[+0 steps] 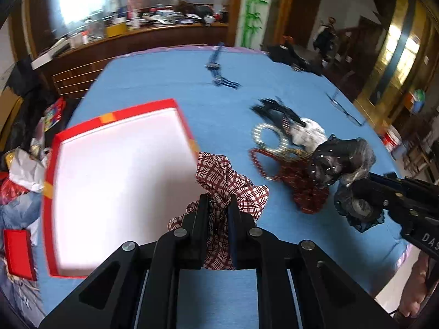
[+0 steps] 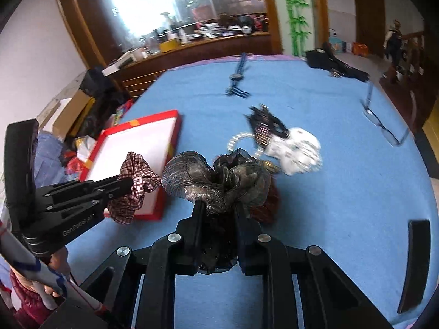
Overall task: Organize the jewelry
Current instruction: 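Carry both scrunchies into the white box and open both grippers, then withdraw both grippers from the box and grasp the red polka-dot scrunchie with the right gripper, then grasp the red bead bracelet with the left gripper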
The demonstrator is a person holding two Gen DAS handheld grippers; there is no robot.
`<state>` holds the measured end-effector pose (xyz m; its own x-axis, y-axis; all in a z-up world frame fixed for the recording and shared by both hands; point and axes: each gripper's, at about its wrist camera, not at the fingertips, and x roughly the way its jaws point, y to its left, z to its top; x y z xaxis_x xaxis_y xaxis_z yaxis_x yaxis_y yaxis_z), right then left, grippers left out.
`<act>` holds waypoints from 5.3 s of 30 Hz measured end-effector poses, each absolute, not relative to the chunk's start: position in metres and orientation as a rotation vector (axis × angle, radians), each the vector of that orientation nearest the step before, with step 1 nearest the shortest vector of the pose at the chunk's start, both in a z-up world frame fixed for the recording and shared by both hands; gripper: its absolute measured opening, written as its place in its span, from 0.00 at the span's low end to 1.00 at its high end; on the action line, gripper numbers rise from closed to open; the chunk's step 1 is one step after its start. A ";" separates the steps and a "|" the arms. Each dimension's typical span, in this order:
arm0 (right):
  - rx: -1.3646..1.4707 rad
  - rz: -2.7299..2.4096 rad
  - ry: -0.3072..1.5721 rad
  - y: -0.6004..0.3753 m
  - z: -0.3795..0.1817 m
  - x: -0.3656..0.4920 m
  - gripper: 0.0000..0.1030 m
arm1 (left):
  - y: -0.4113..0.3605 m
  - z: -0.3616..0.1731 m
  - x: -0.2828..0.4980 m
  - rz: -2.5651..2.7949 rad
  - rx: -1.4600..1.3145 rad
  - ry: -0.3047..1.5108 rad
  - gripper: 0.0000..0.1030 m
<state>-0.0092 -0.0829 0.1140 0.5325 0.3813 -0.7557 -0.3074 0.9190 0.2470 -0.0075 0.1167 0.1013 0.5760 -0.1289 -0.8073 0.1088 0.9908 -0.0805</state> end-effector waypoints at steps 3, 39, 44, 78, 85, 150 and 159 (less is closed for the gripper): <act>0.079 0.450 0.919 -0.062 0.122 -0.001 0.22 | 0.144 0.106 -0.005 -0.092 -0.042 0.940 0.12; 0.090 0.586 1.122 0.168 0.043 0.171 0.31 | 0.324 0.049 0.118 0.159 -0.179 0.998 0.16; 0.102 0.606 1.120 0.165 0.044 0.170 0.39 | 0.328 0.050 0.117 0.151 -0.199 0.984 0.28; 0.357 0.417 1.000 -0.118 0.082 0.055 0.48 | 0.101 0.088 0.049 -0.190 -0.091 0.950 0.32; 0.391 0.353 1.093 -0.148 0.041 0.062 0.48 | 0.061 0.072 0.047 -0.231 -0.061 1.000 0.32; 0.411 0.436 0.892 -0.177 0.092 -0.036 0.15 | 0.032 0.141 0.000 -0.319 -0.076 0.872 0.07; 0.378 0.438 0.894 -0.164 0.096 -0.039 0.15 | 0.042 0.146 -0.032 -0.319 -0.063 0.833 0.07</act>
<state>-0.0390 -0.1642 0.0957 0.5495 0.5132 -0.6593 -0.2059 0.8480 0.4884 -0.0319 0.0417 0.1464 0.6281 -0.3022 -0.7171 0.2533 0.9507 -0.1789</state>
